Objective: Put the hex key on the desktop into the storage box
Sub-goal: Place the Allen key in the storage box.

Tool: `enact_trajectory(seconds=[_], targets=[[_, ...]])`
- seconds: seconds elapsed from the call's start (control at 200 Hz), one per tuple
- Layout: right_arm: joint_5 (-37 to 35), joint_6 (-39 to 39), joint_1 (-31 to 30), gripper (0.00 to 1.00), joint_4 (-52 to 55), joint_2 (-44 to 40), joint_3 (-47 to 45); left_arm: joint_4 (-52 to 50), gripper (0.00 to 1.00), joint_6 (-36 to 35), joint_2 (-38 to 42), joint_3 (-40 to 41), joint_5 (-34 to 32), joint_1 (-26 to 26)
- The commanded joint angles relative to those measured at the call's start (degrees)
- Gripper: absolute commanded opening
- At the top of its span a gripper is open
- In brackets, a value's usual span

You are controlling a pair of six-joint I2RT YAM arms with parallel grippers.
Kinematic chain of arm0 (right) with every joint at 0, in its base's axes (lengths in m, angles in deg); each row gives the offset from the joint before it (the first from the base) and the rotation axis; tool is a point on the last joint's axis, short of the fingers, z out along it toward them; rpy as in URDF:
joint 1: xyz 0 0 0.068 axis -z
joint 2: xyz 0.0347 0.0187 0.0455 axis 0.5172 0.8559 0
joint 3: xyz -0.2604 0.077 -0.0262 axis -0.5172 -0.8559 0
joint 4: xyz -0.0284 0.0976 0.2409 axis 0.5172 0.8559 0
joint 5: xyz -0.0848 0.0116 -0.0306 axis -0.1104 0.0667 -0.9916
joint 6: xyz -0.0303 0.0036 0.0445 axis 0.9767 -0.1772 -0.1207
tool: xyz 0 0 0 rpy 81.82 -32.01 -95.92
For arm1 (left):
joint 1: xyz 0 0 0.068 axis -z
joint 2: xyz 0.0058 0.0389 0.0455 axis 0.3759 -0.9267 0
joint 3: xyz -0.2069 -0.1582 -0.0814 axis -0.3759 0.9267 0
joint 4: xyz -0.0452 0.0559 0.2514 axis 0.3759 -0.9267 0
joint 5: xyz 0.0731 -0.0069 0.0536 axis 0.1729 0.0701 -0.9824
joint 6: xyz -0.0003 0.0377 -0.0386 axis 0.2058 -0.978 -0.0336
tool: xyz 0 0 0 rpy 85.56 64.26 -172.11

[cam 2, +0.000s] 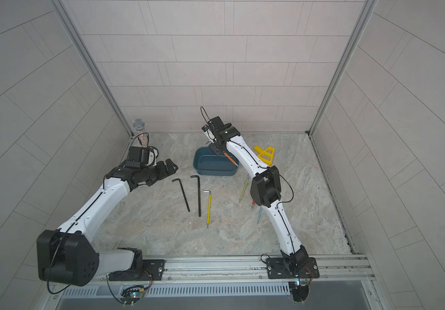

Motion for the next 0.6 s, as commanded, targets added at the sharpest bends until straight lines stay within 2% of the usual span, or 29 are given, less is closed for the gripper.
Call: enact_trajectory(seconds=[0.0, 0.345, 0.595], targets=[[0.17, 1.66, -0.26, 0.0, -4.22, 1.05, 0.79, 1.28, 1.0, 0.67, 0.43, 0.58, 0.78, -0.55], [1.23, 7.51, -1.23, 0.0, -9.71, 5.11, 0.76, 2.27, 1.0, 1.0, 1.36, 1.02, 0.96, -1.55], [0.92, 9.04, -1.44, 0.0, -10.83, 5.33, -3.91, 3.01, 1.0, 1.64, 1.39, 1.31, 1.84, -2.09]])
